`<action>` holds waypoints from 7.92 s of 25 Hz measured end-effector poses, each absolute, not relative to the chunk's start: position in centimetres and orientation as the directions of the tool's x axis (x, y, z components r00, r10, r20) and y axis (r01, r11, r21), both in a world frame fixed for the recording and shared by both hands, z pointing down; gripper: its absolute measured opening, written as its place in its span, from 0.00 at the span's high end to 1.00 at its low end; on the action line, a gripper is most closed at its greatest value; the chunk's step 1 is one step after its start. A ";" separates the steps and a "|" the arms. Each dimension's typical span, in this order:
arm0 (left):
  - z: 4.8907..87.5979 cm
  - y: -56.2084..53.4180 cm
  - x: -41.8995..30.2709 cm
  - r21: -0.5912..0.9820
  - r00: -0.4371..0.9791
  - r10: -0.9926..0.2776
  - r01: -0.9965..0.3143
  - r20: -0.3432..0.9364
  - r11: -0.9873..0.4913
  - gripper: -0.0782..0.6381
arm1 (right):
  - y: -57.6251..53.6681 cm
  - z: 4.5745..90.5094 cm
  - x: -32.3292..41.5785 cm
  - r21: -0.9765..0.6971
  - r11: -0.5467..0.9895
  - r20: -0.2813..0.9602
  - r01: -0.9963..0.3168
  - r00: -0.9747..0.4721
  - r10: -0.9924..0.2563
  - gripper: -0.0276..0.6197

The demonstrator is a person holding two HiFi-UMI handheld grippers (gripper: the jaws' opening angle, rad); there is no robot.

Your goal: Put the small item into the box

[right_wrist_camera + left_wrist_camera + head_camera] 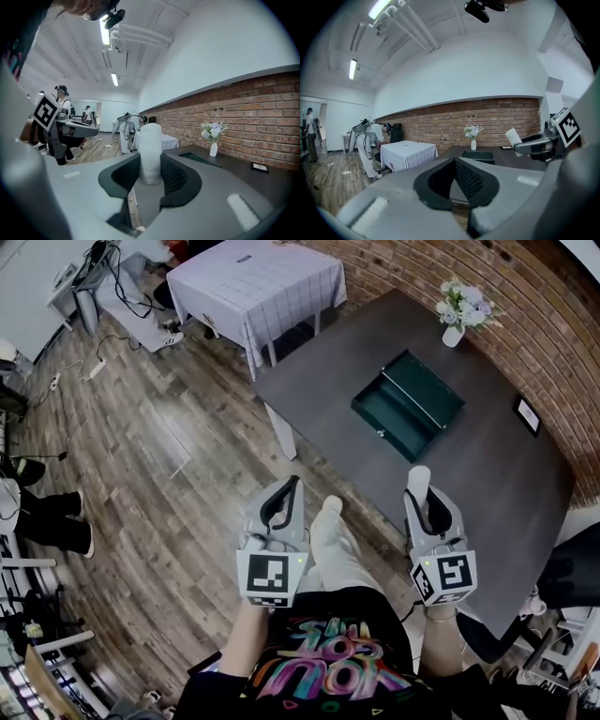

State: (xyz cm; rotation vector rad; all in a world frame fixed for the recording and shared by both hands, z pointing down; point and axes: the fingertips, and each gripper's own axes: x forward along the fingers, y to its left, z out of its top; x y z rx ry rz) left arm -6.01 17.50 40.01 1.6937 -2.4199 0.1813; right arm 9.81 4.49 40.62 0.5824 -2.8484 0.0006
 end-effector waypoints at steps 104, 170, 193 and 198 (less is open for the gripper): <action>46.1 -20.5 -12.4 0.001 0.404 -0.852 -0.904 0.332 -0.428 0.89 | -17.3 59.6 -2.6 0.032 0.884 0.745 -0.467 -0.579 -0.333 0.74; 43.4 -20.2 -14.1 -0.039 0.394 -0.869 -0.905 0.300 -0.424 0.89 | -17.0 59.1 -2.6 -0.008 0.823 0.805 -0.568 -0.492 -0.332 0.65; 37.4 -21.1 -14.3 -0.052 0.401 -0.900 -0.908 0.174 -0.415 0.89 | -19.8 34.5 5.4 0.177 0.587 0.315 -0.790 -0.519 -0.795 0.78; 36.2 -20.6 -14.0 -0.033 0.407 -0.901 -0.909 0.149 -0.416 0.89 | -18.8 31.3 6.5 0.149 0.522 0.146 -0.840 -0.504 -0.852 0.87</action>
